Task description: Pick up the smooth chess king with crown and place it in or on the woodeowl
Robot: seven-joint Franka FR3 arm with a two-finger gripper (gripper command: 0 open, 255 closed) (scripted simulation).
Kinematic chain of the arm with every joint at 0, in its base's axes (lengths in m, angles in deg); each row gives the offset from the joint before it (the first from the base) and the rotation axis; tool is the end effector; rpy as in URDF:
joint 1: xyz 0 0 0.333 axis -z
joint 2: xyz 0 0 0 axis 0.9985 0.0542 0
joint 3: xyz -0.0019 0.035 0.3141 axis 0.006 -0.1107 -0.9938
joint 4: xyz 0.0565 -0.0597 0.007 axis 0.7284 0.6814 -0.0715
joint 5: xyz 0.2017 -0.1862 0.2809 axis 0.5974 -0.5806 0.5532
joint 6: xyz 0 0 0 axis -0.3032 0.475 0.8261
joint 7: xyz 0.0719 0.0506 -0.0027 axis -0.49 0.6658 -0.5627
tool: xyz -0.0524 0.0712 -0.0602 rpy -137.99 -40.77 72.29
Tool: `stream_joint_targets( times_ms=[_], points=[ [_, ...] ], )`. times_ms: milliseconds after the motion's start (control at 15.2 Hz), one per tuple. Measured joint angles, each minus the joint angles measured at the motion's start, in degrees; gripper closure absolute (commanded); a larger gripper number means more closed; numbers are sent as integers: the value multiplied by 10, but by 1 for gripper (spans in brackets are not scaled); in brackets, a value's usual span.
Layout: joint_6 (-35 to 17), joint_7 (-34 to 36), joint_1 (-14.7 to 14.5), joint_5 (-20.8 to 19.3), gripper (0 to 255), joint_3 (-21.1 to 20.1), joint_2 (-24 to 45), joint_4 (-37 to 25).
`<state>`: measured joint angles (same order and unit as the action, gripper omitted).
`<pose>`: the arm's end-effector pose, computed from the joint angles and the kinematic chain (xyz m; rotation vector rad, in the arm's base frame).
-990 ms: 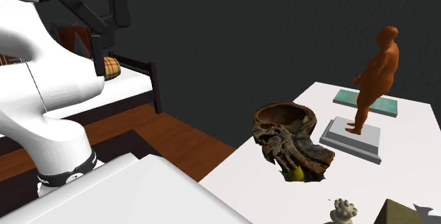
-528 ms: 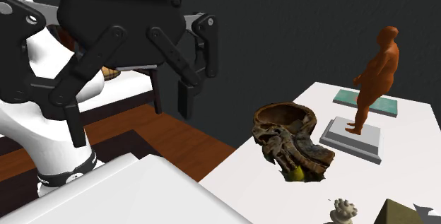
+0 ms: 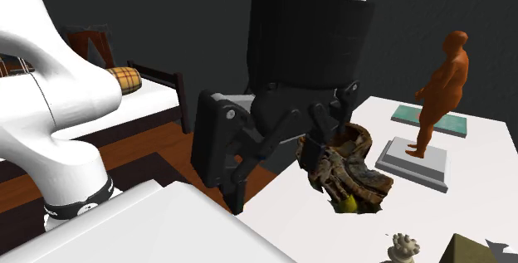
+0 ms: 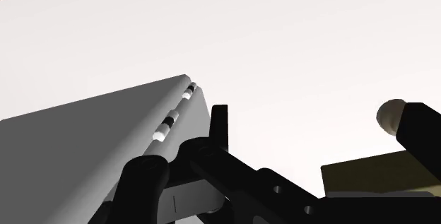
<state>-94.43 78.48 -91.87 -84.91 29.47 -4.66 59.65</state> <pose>0.4635 0.1379 0.4872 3.0864 -0.2578 -0.1996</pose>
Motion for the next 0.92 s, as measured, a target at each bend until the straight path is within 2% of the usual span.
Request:
stream_joint_targets(
  times_ms=[264, 924],
  points=[
    [-26, 22, -9, 0, 0, -14, 78, -44],
    [-48, 87, -52, -19, 0, -42, 295, -222]
  ],
)
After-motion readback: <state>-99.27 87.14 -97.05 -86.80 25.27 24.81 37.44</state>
